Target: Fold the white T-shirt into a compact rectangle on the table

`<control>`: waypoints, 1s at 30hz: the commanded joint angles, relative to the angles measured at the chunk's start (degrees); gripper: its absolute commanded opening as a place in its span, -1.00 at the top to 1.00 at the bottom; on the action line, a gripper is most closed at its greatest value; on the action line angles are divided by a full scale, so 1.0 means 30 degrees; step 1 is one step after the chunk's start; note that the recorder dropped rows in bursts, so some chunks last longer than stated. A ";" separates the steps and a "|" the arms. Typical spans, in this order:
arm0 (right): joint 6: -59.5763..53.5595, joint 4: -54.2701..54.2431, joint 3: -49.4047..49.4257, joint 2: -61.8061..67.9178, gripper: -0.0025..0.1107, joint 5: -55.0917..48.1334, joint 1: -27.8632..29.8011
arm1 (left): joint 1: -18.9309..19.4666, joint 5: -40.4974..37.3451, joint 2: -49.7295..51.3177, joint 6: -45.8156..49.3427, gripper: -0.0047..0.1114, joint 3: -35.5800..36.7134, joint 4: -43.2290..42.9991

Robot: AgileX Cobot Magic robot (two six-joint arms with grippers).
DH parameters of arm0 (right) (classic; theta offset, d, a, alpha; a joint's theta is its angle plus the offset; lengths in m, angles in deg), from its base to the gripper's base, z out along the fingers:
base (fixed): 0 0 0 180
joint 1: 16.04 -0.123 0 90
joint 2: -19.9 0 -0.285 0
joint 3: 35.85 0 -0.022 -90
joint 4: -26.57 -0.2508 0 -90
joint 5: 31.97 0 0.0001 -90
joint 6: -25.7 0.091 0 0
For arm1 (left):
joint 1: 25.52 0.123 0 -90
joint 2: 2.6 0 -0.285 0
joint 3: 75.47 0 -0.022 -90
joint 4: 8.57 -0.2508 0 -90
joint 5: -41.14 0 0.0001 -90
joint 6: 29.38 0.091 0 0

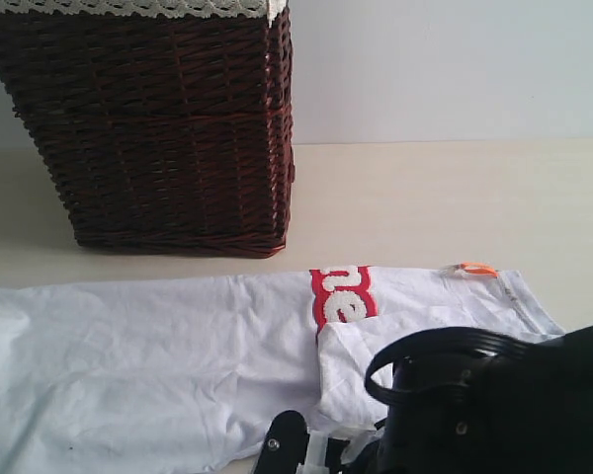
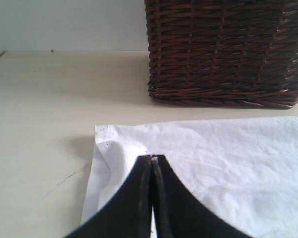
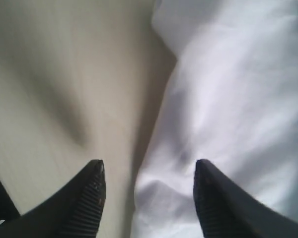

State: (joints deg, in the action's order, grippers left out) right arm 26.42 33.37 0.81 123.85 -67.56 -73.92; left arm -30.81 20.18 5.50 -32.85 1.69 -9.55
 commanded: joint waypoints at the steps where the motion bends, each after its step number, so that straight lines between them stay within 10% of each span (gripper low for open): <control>1: 0.0301 -0.0127 0.0056 -0.0660 0.00 -0.0019 -0.0021 | 0.0057 0.0227 -0.0103 0.0007 0.92 0.0019 -0.0027; 11: 0.3847 0.2424 0.0056 0.1588 -0.08 0.0272 -0.0021 | 0.0057 0.0227 -0.0103 0.0007 0.92 0.0019 -0.0027; 19: 0.4171 0.3804 0.0056 0.1910 0.96 -0.0807 -0.0021 | 0.0057 0.0227 -0.0103 0.0007 0.92 0.0019 -0.0027; 30: 0.1455 0.2760 -0.0994 -0.3169 0.96 -0.4150 -0.0021 | 0.0057 0.0227 -0.0103 0.0007 0.92 0.0019 -0.0027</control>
State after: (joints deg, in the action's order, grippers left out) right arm 33.11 42.68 -0.29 118.13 -77.44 -73.92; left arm -30.81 20.18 5.50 -32.85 1.69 -9.55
